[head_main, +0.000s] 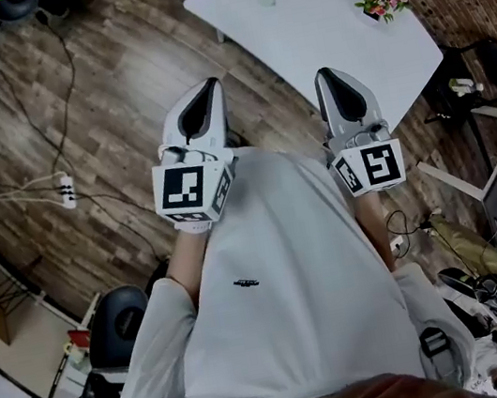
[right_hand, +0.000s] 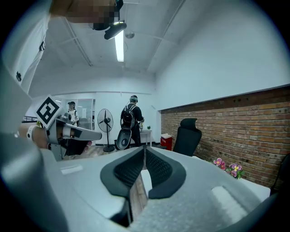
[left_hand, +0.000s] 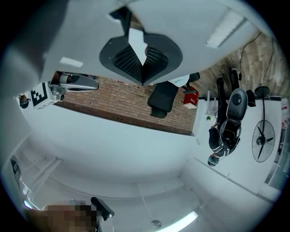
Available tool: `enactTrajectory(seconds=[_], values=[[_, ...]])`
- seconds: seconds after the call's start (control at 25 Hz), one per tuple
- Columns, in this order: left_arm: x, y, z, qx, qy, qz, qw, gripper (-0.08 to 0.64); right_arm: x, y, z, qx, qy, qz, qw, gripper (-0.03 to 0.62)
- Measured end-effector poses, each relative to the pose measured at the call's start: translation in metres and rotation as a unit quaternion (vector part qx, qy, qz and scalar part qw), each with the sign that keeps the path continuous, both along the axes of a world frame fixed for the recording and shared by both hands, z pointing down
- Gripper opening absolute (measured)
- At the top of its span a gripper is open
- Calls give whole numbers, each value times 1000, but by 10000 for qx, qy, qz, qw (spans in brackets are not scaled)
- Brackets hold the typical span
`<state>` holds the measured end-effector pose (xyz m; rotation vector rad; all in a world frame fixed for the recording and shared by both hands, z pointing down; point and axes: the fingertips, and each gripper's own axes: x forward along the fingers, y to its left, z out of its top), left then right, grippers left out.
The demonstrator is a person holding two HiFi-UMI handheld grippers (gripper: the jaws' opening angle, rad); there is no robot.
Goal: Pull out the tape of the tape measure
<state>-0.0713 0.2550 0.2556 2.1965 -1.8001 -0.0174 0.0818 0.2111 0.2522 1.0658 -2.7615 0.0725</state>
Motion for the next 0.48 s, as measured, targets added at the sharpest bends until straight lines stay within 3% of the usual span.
enactTrajectory(seconds=[0.32,0.48], values=[[-63,-38,17,-140,147,183,9996,18,-56,-33,2,-150,113,235,9995,18],[-78,-49,23,-172,86,378,9991,18,-66,-35,3,-218,130,390,9989,25]])
